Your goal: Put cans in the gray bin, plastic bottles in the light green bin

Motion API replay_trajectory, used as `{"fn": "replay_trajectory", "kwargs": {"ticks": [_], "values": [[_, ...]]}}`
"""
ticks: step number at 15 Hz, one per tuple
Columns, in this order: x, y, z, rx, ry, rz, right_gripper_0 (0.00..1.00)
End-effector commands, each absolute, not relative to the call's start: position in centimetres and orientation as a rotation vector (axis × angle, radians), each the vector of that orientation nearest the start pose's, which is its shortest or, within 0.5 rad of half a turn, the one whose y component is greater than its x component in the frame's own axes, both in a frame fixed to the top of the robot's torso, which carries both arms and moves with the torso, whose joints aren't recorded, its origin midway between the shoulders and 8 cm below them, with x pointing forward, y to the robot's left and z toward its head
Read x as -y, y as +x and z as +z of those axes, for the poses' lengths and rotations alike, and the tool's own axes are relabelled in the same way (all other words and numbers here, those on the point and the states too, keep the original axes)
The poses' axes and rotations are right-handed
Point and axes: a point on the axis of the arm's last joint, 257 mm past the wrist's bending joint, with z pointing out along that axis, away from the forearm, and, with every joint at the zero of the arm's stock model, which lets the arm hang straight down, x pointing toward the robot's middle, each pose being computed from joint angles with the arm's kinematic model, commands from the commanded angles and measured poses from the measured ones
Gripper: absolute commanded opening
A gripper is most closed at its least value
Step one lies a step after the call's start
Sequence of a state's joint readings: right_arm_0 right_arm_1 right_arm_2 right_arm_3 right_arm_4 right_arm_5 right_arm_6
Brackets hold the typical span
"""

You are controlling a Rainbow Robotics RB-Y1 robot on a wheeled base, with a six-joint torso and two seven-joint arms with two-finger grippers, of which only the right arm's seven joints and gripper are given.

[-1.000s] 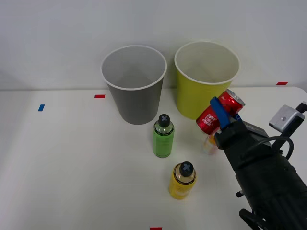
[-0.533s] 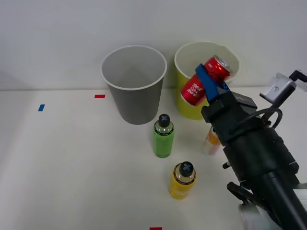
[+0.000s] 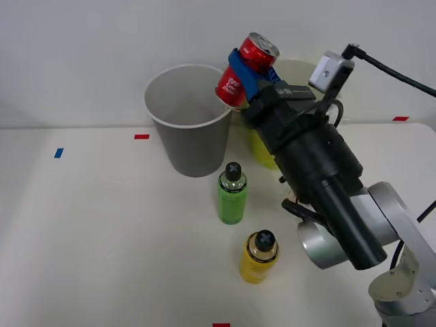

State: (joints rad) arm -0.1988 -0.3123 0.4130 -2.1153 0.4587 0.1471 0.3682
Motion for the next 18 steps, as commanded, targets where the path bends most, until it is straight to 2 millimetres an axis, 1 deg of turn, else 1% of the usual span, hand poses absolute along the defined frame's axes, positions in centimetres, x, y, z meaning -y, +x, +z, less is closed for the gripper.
{"fn": "replay_trajectory", "kwargs": {"ticks": [1, 4, 7, 9, 12, 14, 15, 17, 18], "values": [[1.3, 48.5, 4.5, -1.161, -0.196, 0.783, 0.05], [-0.2, 50.3, 4.4, -1.175, -0.280, 0.748, 0.06], [-1.4, 51.6, 3.7, -1.207, -0.358, 0.733, 0.05], [-2.1, 52.2, 3.4, -1.215, -0.384, 0.742, 0.05], [-3.3, 52.8, 2.7, -1.219, -0.466, 0.731, 0.05], [-4.3, 53.1, 2.3, -1.215, -0.529, 0.723, 0.05], [-5.0, 53.7, 2.0, -1.220, -0.573, 0.698, 0.05], [-5.3, 54.4, 1.7, -1.230, -0.604, 0.674, 0.05], [-5.4, 54.3, 1.7, -1.230, -0.610, 0.674, 0.05]]}}
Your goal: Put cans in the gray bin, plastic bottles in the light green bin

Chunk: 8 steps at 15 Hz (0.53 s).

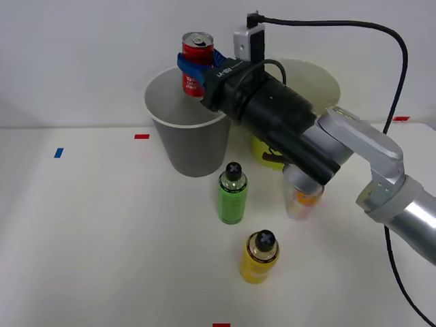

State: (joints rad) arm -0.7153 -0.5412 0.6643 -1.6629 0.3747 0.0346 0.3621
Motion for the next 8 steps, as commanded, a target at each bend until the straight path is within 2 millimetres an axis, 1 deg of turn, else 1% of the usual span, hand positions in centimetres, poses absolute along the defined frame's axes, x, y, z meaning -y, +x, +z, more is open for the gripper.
{"fn": "replay_trajectory", "kwargs": {"ticks": [1, 4, 6, 7, 8], "values": [[-5.43, 54.30, 1.74, -1.230, -0.618, 0.670, 0.05], [-5.09, 54.49, 1.74, -1.233, -0.620, 0.662, 0.06], [-5.16, 54.43, 1.53, -1.236, -0.624, 0.662, 0.62], [-5.27, 54.34, 1.26, -1.240, -0.629, 0.663, 0.97], [-5.38, 54.25, 1.14, -1.241, -0.631, 0.666, 1.00]]}}
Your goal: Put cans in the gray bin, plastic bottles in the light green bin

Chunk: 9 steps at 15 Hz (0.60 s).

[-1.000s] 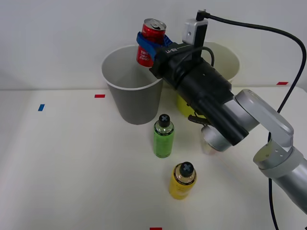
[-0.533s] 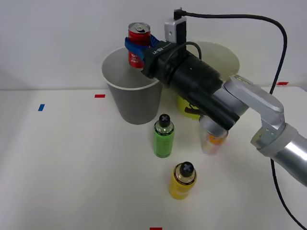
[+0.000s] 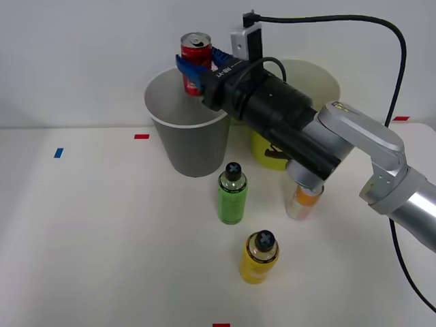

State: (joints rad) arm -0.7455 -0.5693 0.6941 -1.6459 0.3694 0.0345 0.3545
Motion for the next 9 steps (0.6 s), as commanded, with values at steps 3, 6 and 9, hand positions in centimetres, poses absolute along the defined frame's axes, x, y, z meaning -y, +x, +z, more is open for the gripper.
{"fn": "replay_trajectory", "kwargs": {"ticks": [3, 6, 9], "values": [[-5.47, 54.19, 1.00, -1.247, -0.628, 0.676, 1.00], [-5.39, 54.25, 0.98, -1.253, -0.620, 0.684, 1.00], [-5.20, 54.25, 0.98, -1.252, -0.625, 0.684, 1.00]]}}
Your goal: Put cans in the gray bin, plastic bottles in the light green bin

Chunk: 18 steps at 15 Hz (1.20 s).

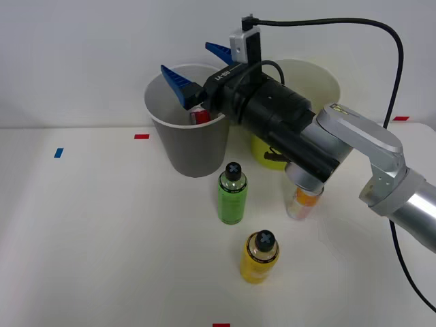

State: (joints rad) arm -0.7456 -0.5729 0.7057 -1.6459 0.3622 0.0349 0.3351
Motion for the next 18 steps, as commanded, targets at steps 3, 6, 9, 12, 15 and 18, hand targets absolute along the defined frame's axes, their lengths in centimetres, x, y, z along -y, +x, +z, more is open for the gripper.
{"fn": "replay_trajectory", "kwargs": {"ticks": [3, 6, 9, 12, 15, 18], "values": [[-5.0, 53.9, 1.0, -1.243, -0.644, 0.699, 1.00], [-4.6, 52.9, 2.0, -1.215, -0.674, 0.691, 1.00], [-2.3, 50.1, 2.1, -1.204, -0.725, 0.676, 1.00], [1.0, 48.1, 1.2, -1.248, -0.672, 0.639, 1.00], [5.4, 46.2, 0.4, -1.281, -0.571, 0.628, 1.00], [11.5, 45.0, -0.3, -1.290, -0.468, 0.518, 1.00]]}}
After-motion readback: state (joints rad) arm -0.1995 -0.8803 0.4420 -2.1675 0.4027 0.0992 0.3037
